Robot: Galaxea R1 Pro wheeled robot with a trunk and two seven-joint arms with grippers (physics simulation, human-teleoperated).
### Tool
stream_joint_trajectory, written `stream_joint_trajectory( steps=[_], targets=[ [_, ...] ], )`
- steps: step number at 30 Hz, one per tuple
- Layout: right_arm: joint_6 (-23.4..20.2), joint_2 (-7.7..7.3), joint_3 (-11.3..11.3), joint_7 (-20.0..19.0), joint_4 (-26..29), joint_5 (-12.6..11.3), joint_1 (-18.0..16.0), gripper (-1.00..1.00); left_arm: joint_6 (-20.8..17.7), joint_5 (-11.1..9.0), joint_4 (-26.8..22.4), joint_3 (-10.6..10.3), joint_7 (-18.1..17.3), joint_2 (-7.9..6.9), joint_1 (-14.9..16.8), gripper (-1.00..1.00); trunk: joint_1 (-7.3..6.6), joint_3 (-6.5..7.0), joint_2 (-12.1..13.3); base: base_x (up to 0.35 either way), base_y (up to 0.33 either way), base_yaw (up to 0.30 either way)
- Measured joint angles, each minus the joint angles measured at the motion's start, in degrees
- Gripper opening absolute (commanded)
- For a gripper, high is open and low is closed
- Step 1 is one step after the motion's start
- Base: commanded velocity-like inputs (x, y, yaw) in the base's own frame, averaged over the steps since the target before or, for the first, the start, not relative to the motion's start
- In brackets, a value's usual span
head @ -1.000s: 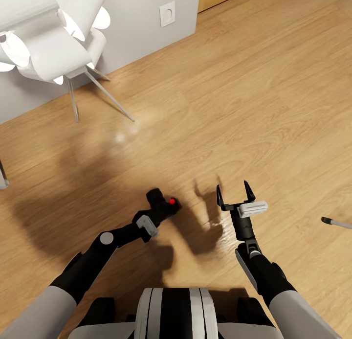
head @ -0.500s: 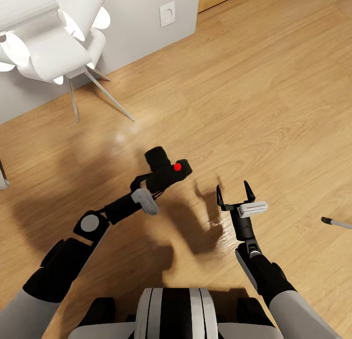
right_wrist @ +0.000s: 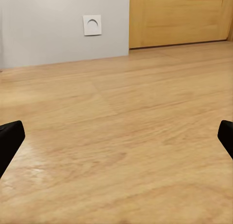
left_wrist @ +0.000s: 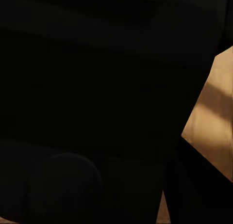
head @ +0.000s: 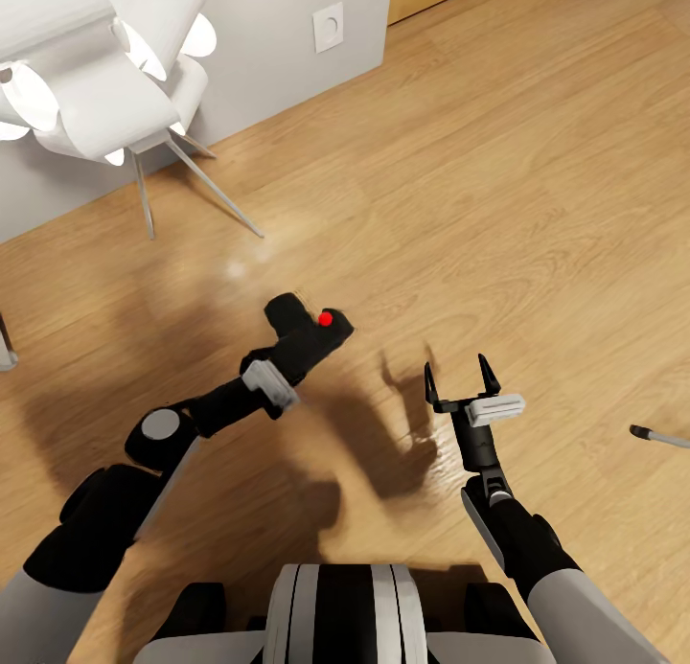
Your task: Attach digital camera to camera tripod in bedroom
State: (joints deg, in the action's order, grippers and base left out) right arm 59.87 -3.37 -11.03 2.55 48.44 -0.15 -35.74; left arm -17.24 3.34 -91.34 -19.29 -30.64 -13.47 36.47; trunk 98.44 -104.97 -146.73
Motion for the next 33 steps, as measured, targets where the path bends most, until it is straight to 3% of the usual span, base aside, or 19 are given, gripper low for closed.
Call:
stream_joint_trajectory(
  steps=[5,11,21,28,33],
  targets=[
    [0.0,0.00,0.0,0.0,0.0,0.0,0.0,1.00,-8.0,-4.8,-0.6,3.3,-0.2,-0.38,0.0,-1.00,0.00,0.00,0.0,0.000,0.000,0.000],
    [0.0,0.00,0.0,0.0,0.0,0.0,0.0,1.00,-10.9,-8.6,-1.5,4.5,-0.6,-0.54,0.0,-1.00,0.00,0.00,0.0,0.000,0.000,0.000],
    [0.0,0.00,0.0,0.0,0.0,0.0,0.0,1.00,-12.5,-12.1,-1.9,7.2,-5.7,-0.70,0.0,-1.00,0.00,0.00,0.0,0.000,0.000,0.000],
    [0.0,0.00,0.0,0.0,0.0,0.0,0.0,1.00,-13.7,-12.9,-1.7,7.9,-12.8,-0.73,0.0,-1.00,0.00,0.00,0.0,0.000,0.000,0.000],
    [0.0,0.00,0.0,0.0,0.0,0.0,0.0,1.00,-17.2,-13.1,-1.8,8.2,-15.4,-0.67,0.0,-1.00,-0.03,0.21,0.0,0.000,0.000,0.000]
  ],
)
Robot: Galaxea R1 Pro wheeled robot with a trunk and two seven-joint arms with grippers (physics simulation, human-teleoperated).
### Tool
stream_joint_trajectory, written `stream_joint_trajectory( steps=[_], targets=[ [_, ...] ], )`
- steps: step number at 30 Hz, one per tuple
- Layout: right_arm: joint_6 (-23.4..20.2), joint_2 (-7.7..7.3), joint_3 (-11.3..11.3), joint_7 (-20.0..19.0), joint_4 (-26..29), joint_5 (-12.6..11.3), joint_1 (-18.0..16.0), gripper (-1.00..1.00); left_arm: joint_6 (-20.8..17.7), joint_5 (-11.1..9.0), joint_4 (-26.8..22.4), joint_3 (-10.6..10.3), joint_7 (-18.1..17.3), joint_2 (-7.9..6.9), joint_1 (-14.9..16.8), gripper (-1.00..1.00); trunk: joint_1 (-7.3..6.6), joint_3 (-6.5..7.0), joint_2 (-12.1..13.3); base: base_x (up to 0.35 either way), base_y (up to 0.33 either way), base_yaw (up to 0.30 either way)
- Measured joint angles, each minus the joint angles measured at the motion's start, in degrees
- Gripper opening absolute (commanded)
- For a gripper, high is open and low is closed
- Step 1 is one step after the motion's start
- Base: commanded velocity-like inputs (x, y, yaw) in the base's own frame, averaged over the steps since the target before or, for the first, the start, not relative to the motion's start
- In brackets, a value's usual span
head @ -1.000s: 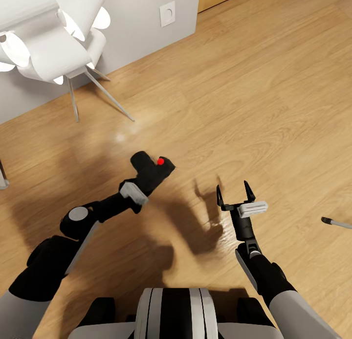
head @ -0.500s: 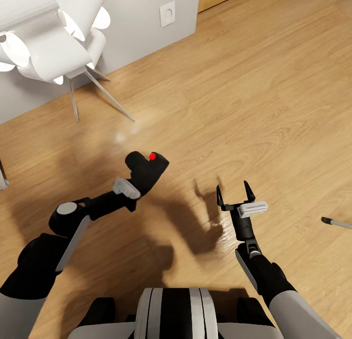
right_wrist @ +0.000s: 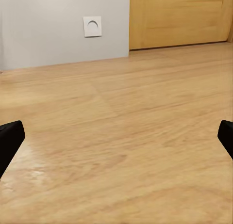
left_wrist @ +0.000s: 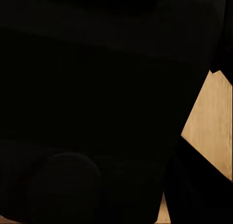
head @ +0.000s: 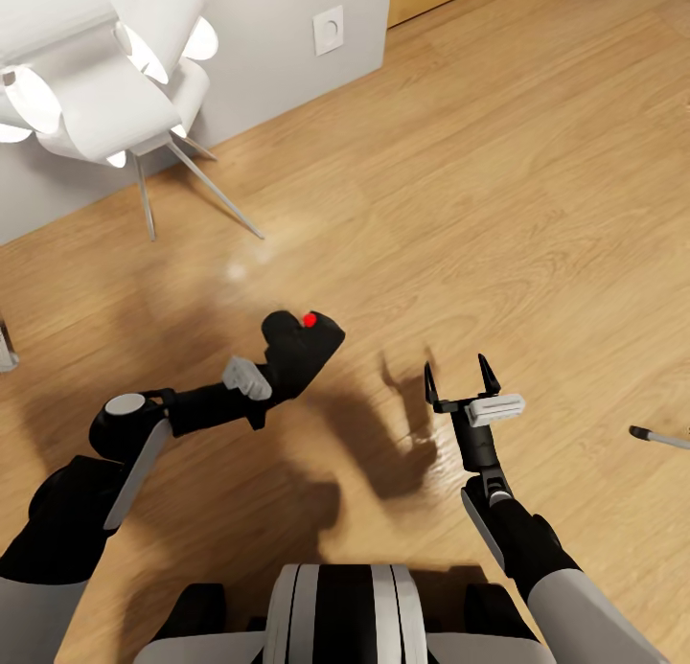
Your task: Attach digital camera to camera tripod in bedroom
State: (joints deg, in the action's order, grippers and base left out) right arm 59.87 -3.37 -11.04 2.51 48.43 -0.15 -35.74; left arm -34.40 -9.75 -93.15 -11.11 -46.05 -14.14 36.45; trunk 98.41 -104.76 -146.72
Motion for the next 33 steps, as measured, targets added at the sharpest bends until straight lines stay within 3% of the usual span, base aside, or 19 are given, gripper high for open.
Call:
stream_joint_trajectory(
  steps=[4,10,11,13,14,20,23,33],
  targets=[
    [0.0,0.00,0.0,-0.1,0.0,0.0,0.0,1.00,-3.4,-0.1,0.0,1.0,-1.1,0.01,0.0,-1.00,-0.10,0.89,0.1,0.000,0.000,0.000],
    [0.0,0.11,-0.5,-0.1,0.0,0.0,0.0,1.00,-6.5,-0.4,0.0,5.6,-6.1,0.01,0.0,-1.00,-0.26,2.22,0.1,0.000,0.000,0.000],
    [0.0,0.11,-0.5,-0.1,0.0,0.0,0.0,1.00,-6.5,-0.4,0.0,5.7,-6.2,0.02,0.0,-1.00,-0.28,2.44,0.1,0.000,0.000,0.000],
    [0.0,0.14,-1.2,-0.1,0.0,0.1,0.0,1.00,-7.1,-0.7,0.1,8.4,-10.8,0.07,0.0,-1.00,-0.34,2.88,0.2,0.000,0.000,0.000],
    [0.0,0.14,-1.2,-0.1,0.0,0.0,0.0,1.00,-7.0,-0.5,0.1,8.4,-10.9,0.07,0.0,-1.00,-0.36,3.10,0.2,0.000,0.000,0.000],
    [0.0,0.17,-2.6,0.0,0.0,-0.1,0.0,1.00,-7.6,-0.8,0.2,12.3,-19.7,0.25,0.0,-1.00,-0.52,4.43,0.3,0.000,0.000,0.000],
    [0.0,0.18,-3.0,0.1,0.0,-0.4,0.0,1.00,-8.9,-0.7,0.2,13.4,-22.7,0.39,0.0,-1.00,-0.59,5.10,0.3,0.000,0.000,0.000],
    [0.0,0.18,-2.6,0.1,0.0,-0.8,-0.1,1.00,-14.5,-0.8,0.2,15.1,-26.8,0.14,0.0,-1.00,-0.85,7.31,0.4,0.000,0.000,0.000]
  ],
)
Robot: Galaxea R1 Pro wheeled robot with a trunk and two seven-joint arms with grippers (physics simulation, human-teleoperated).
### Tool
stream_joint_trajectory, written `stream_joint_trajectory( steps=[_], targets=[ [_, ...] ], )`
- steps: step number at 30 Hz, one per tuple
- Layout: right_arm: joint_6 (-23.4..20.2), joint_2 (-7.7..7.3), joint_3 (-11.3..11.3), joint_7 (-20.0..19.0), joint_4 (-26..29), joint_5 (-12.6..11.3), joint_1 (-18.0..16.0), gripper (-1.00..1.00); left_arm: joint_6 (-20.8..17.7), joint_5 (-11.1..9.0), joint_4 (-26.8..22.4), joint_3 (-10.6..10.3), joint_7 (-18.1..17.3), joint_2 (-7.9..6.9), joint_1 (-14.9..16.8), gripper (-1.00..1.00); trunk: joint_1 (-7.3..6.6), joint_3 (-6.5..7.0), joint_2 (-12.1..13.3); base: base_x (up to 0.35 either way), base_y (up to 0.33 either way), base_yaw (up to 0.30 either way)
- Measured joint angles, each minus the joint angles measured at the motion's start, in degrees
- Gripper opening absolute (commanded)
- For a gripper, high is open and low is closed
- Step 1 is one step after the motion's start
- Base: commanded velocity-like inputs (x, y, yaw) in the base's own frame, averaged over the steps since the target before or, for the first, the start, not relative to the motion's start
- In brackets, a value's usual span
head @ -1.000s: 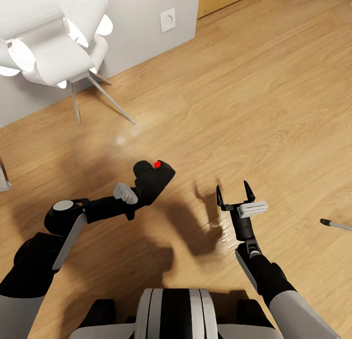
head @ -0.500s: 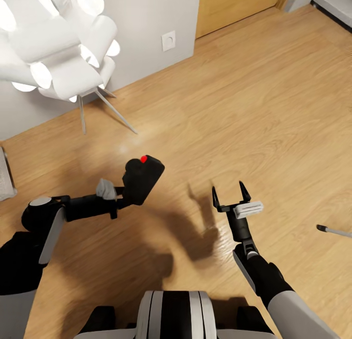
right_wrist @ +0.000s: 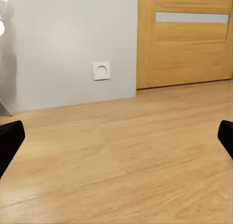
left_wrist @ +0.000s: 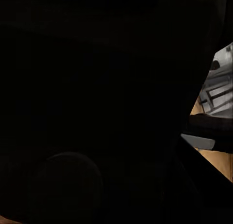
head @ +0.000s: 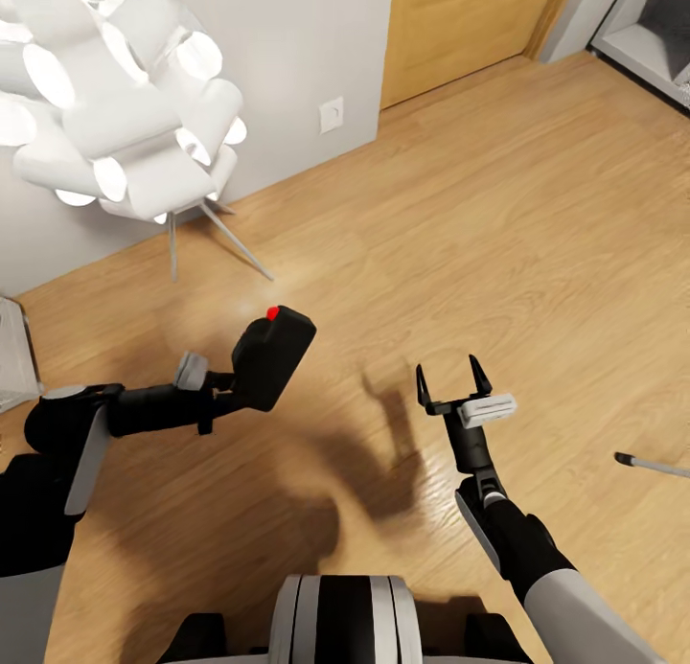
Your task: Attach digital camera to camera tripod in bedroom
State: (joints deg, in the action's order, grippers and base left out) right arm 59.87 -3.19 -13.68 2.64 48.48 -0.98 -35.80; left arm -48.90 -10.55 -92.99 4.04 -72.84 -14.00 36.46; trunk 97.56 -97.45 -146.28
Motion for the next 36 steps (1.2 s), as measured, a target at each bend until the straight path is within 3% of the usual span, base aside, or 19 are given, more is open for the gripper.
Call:
stream_joint_trajectory(
  steps=[8,14,26,36],
  targets=[
    [0.0,0.00,0.2,0.0,0.0,0.0,0.0,1.00,-0.8,-0.1,0.1,4.2,-8.2,-0.04,0.0,-1.00,-0.21,1.77,0.1,0.000,0.000,0.000],
    [0.0,0.00,0.2,0.0,0.0,0.0,0.1,1.00,-1.0,-0.1,0.2,6.6,-10.8,0.06,0.0,-1.00,-0.36,3.10,0.2,0.000,0.000,0.000],
    [0.0,-0.07,0.2,-0.2,-0.4,0.2,0.1,1.00,-1.9,0.0,0.2,7.4,-11.6,0.16,0.0,-1.00,-0.67,5.76,0.3,0.000,0.000,0.000],
    [0.0,-0.12,0.2,-0.3,-2.4,0.2,0.1,1.00,-9.7,0.1,0.2,7.1,-11.4,-0.04,0.1,-1.00,-0.93,7.78,0.5,0.000,0.000,0.000]
  ],
)
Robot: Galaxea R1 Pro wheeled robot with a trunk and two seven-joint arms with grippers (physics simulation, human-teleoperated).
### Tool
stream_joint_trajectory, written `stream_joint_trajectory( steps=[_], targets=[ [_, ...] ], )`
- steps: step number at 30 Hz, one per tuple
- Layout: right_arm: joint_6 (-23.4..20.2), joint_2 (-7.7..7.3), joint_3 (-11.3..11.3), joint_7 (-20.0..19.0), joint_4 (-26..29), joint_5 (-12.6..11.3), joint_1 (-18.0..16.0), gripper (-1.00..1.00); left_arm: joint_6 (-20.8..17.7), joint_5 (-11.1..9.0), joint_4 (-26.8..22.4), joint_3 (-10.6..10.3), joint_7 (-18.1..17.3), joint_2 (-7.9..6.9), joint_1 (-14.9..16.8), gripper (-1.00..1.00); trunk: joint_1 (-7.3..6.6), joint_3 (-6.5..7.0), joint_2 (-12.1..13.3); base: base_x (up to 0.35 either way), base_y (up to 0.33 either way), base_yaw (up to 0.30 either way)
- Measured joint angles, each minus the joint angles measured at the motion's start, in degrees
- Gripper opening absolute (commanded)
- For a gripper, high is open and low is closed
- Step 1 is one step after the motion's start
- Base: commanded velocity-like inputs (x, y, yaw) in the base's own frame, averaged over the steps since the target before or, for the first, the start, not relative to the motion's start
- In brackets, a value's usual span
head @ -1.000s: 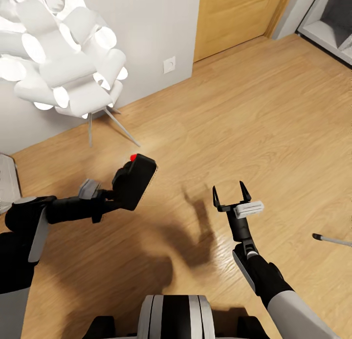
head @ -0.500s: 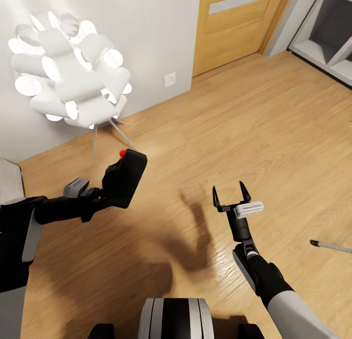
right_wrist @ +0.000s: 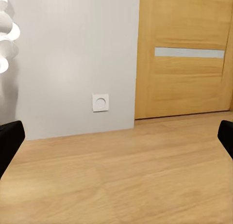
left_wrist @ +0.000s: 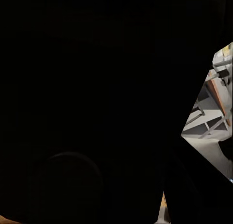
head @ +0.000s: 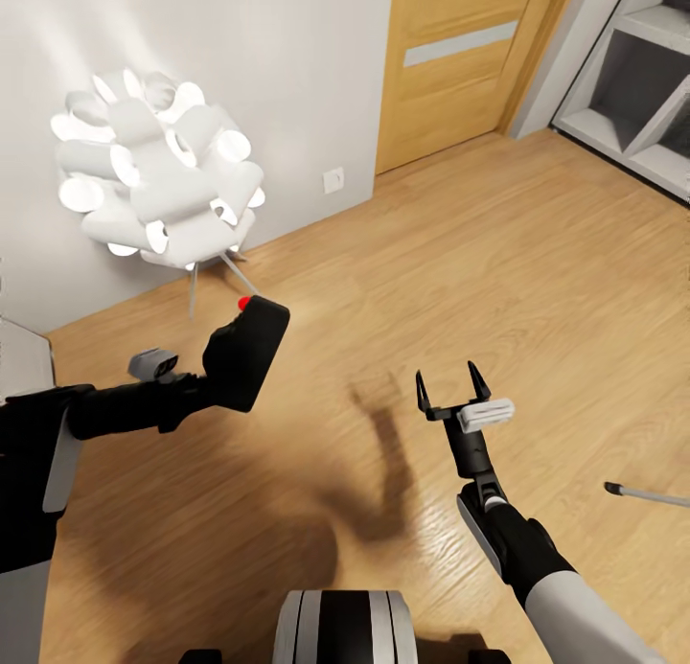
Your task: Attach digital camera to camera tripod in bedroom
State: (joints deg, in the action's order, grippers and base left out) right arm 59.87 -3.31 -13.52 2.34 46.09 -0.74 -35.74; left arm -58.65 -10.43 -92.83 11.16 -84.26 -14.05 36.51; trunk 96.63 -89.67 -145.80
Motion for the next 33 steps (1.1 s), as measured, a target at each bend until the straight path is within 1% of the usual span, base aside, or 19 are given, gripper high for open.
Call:
stream_joint_trajectory(
  steps=[2,16,33],
  targets=[
    [0.0,-0.02,0.0,0.0,-0.2,0.0,0.0,1.00,-0.8,0.0,-0.1,0.0,0.0,-0.03,0.0,-1.00,-0.05,0.35,0.0,0.000,0.000,0.000],
    [0.0,0.00,-0.1,0.1,-1.2,0.0,0.0,1.00,-0.8,0.0,-0.1,0.0,0.0,-0.01,0.0,-1.00,-0.41,3.33,0.2,0.000,0.000,0.000],
    [0.0,0.01,-0.1,0.3,-1.2,-0.1,0.0,1.00,-0.8,0.0,-0.2,0.0,0.1,-0.07,0.0,-1.00,-0.85,8.01,0.4,0.000,0.000,-0.014]
  ],
)
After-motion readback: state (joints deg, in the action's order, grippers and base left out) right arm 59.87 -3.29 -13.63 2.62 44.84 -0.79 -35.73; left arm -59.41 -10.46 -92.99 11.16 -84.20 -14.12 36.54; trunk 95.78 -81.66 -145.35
